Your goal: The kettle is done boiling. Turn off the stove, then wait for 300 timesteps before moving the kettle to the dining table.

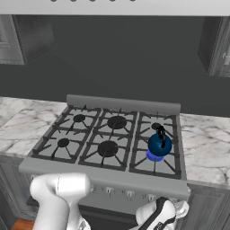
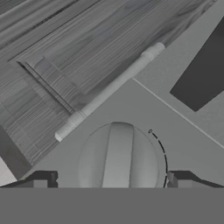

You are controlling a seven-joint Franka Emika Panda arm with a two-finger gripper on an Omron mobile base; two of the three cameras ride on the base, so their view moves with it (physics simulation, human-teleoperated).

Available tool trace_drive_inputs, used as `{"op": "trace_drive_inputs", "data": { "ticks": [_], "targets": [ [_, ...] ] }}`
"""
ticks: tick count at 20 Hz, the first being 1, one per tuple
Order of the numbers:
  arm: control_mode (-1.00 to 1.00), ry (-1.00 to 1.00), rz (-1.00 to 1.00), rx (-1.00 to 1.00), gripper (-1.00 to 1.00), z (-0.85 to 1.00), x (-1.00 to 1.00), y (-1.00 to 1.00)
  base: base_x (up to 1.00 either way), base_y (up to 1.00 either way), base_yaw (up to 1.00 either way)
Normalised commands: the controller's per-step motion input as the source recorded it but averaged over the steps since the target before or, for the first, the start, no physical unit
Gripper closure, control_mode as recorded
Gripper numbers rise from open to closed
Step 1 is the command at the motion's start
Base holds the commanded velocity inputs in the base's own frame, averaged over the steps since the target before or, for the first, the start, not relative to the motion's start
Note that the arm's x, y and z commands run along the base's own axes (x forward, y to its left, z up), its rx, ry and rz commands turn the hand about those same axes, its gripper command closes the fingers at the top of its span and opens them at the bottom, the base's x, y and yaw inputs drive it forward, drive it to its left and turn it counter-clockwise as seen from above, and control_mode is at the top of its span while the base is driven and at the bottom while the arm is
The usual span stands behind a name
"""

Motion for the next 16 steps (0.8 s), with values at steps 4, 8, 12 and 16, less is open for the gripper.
{"op": "trace_drive_inputs", "data": {
  "ticks": [4, 8, 12, 16],
  "targets": [
    [-1.00, 0.00, 0.00, 0.00, -1.00, -0.03, 0.03, 0.00, 0.00, 0.00, 0.00],
    [-1.00, 0.00, 0.00, 0.00, 1.00, 0.00, 0.02, 0.13, 0.00, 0.00, 0.00],
    [-1.00, -0.01, 0.00, 0.00, 1.00, 0.00, 0.01, 0.02, 0.00, 0.00, 0.00],
    [-1.00, 0.00, 0.00, 0.04, 1.00, -0.01, 0.00, -0.05, 0.00, 0.00, 0.00]
  ]
}}
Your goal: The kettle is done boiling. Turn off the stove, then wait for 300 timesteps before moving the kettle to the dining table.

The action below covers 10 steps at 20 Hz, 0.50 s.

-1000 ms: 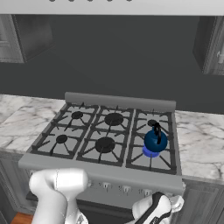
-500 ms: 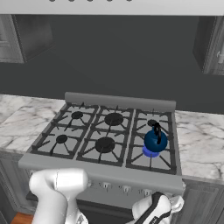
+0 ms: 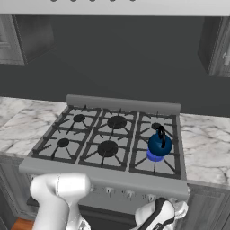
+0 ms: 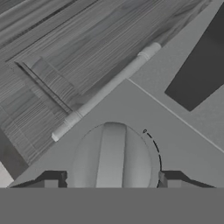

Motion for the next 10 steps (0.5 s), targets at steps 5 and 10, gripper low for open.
{"op": "trace_drive_inputs", "data": {
  "ticks": [5, 10],
  "targets": [
    [-1.00, 0.00, 0.00, 0.23, 1.00, 0.00, 0.00, -0.31, 0.00, 0.00, 0.00],
    [-1.00, 0.00, -0.01, 0.30, 1.00, -0.02, 0.00, -0.33, 0.00, 0.00, 0.00]
  ]
}}
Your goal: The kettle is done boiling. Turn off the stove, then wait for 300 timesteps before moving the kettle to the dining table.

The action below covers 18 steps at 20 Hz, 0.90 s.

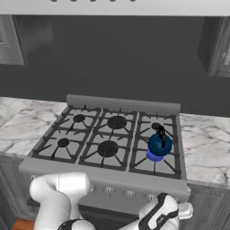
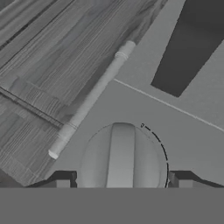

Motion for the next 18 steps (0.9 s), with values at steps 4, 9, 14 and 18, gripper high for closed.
{"op": "trace_drive_inputs", "data": {
  "ticks": [4, 9, 14, 18],
  "targets": [
    [-1.00, 0.00, -0.01, 0.29, 1.00, -0.04, -0.01, -0.31, 0.00, 0.00, 0.00],
    [-1.00, 0.00, -0.02, 0.28, 1.00, -0.02, -0.10, -0.27, 0.00, 0.00, 0.00],
    [-1.00, 0.00, -0.02, 0.20, 1.00, -0.11, -0.25, -0.19, 0.00, 0.00, 0.00],
    [-1.00, -0.01, -0.04, 0.15, -1.00, -0.05, -0.18, -0.03, 0.00, 0.00, 0.00]
  ]
}}
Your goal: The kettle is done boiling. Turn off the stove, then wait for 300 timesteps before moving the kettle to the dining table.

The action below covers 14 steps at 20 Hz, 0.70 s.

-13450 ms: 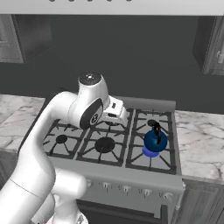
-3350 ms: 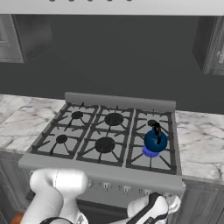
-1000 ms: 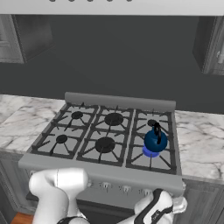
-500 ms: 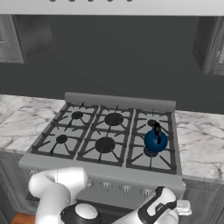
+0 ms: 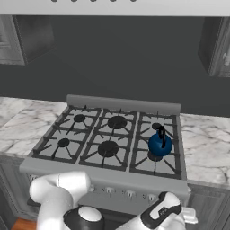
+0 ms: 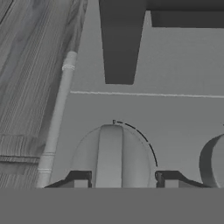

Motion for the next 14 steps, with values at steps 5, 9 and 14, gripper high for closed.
{"op": "trace_drive_inputs", "data": {
  "ticks": [5, 9, 14],
  "targets": [
    [-1.00, -0.07, -0.04, 0.11, -1.00, 0.00, -0.24, -0.17, 0.00, 0.00, 0.00],
    [-1.00, -0.12, -0.04, 0.06, -1.00, 0.04, -0.33, -0.13, 0.00, 0.00, 0.00],
    [-1.00, -0.13, -0.01, 0.02, -1.00, 0.29, -0.41, -0.05, 0.00, 0.00, 0.00]
  ]
}}
